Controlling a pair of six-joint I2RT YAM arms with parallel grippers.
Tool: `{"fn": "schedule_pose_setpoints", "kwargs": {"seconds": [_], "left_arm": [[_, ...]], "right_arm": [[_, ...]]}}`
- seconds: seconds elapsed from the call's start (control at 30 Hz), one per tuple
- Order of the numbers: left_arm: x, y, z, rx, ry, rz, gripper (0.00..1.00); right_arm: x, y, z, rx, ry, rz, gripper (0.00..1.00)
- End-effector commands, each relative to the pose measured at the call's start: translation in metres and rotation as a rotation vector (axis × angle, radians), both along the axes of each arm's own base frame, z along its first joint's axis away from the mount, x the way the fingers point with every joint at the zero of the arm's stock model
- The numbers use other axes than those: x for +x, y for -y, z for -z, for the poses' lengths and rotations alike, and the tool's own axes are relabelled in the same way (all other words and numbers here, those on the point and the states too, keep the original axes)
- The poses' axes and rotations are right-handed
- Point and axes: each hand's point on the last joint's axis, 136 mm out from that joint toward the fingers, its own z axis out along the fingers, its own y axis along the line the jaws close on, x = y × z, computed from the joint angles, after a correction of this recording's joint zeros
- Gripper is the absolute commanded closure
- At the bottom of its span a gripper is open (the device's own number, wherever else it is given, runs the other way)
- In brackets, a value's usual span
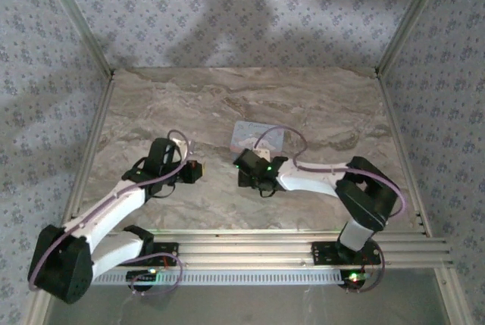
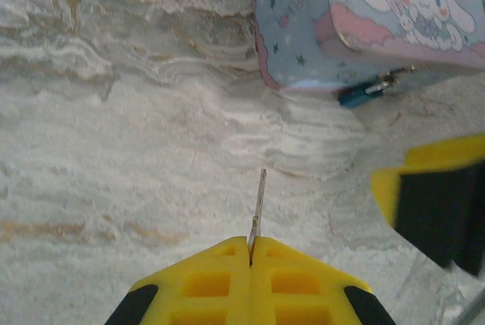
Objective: Unlock the padlock with the key
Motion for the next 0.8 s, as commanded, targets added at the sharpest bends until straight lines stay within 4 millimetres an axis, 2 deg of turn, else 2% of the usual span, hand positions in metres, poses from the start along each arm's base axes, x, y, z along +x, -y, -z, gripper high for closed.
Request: {"fn": "schedule_pose_setpoints", "kwargs": {"seconds": [0.0, 0.3, 0.57, 0.63, 0.77], "left_arm": [[-0.017, -0.002, 0.001, -0.037, -0.031, -0.009, 1.00], [-0.041, -0.008, 0.000, -0.077, -0.015, -0.001, 1.00], [-0.047, 0.004, -0.008, -0.140, 0.018, 0.071, 1.00], [-0.046, 0.006, -0.009, -0.143, 0.030, 0.089, 1.00], [-0.042, 0.011, -0.014, -0.142, 0.047, 0.119, 1.00]], "right_arm": [[0.026, -0.004, -0.003, -0.008, 0.050, 0.059, 0.33], [0.065, 0.004, -0.003, -0.059, 0.108, 0.119, 0.40], [0.076, 0.013, 0.004, -0.155, 0.150, 0.135, 0.44], [0.078, 0.013, 0.005, -0.159, 0.153, 0.134, 0.49], [0.080, 0.007, 0.006, -0.156, 0.154, 0.115, 0.68]]}}
